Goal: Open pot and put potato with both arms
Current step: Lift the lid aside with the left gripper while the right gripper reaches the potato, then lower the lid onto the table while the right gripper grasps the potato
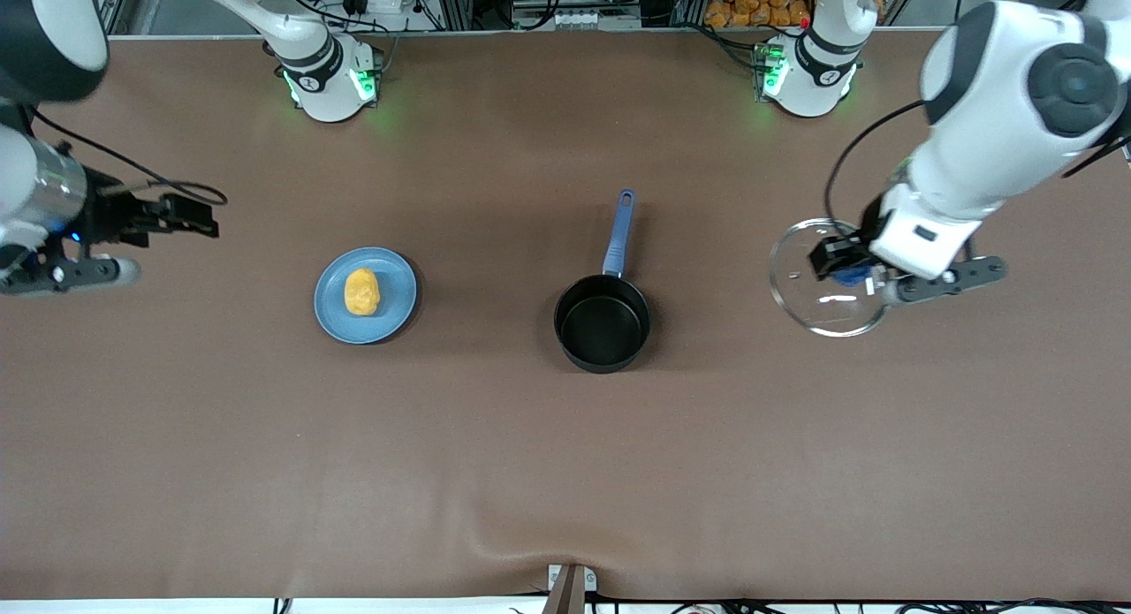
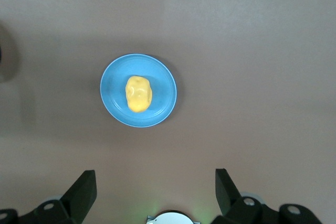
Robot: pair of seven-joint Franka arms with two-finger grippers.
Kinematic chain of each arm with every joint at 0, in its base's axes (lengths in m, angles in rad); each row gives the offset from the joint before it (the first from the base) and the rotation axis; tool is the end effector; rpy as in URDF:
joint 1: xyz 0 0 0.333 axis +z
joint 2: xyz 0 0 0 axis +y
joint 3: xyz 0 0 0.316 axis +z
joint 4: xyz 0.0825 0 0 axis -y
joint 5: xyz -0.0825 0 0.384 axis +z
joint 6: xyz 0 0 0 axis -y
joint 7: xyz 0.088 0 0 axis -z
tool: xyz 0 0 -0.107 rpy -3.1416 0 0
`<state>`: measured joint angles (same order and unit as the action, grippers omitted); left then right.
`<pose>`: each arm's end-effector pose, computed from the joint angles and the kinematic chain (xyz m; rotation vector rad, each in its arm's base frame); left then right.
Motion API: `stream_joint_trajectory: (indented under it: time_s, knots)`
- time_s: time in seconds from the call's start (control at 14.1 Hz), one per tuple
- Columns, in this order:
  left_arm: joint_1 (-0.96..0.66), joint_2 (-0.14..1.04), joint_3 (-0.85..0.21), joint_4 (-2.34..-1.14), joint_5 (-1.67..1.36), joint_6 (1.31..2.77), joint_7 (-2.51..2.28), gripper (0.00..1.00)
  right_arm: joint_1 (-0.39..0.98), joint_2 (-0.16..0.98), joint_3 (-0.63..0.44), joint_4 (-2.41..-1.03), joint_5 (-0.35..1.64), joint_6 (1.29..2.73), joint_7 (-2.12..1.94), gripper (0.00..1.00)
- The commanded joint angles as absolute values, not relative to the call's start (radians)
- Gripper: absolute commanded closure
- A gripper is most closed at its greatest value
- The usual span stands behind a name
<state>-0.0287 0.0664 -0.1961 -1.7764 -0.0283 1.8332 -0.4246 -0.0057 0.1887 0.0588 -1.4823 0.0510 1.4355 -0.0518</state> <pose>0.5675 -0.1295 0.5121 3.0892 0.3219 -0.0323 0.5902 0.0344 0.5474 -3.0541 -0.1621 0.3614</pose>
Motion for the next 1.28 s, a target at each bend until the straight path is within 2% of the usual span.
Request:
stream_joint_trajectory:
  time_s: [0.0, 0.21, 0.43, 0.78, 0.92, 1.21]
  knots:
    - [0.049, 0.058, -0.206, -1.835, -0.052, 1.877, -0.304, 0.58, -0.008, 0.256, 0.066, -1.443, 0.063, 1.465, -0.043, 0.00]
    - [0.103, 0.089, -0.204, -1.896, -0.051, 1.994, -0.233, 0.57, 0.002, 0.284, 0.066, -1.509, 0.063, 1.579, -0.040, 0.00]
    - [0.106, 0.173, -0.201, -1.924, -0.038, 2.120, -0.232, 0.57, 0.002, 0.276, 0.069, -1.621, 0.066, 1.663, -0.040, 0.00]
    - [0.097, 0.279, -0.201, -1.986, -0.006, 2.344, -0.236, 0.58, 0.052, 0.230, 0.069, -1.880, 0.149, 1.885, -0.032, 0.00]
    - [0.097, 0.319, -0.201, -1.990, 0.002, 2.393, -0.238, 0.57, 0.090, 0.230, 0.068, -1.943, 0.147, 1.954, 0.037, 0.00]
    - [0.103, 0.371, -0.199, -1.993, 0.044, 2.440, -0.238, 0.57, 0.123, 0.227, 0.067, -2.113, 0.138, 2.182, 0.041, 0.00]
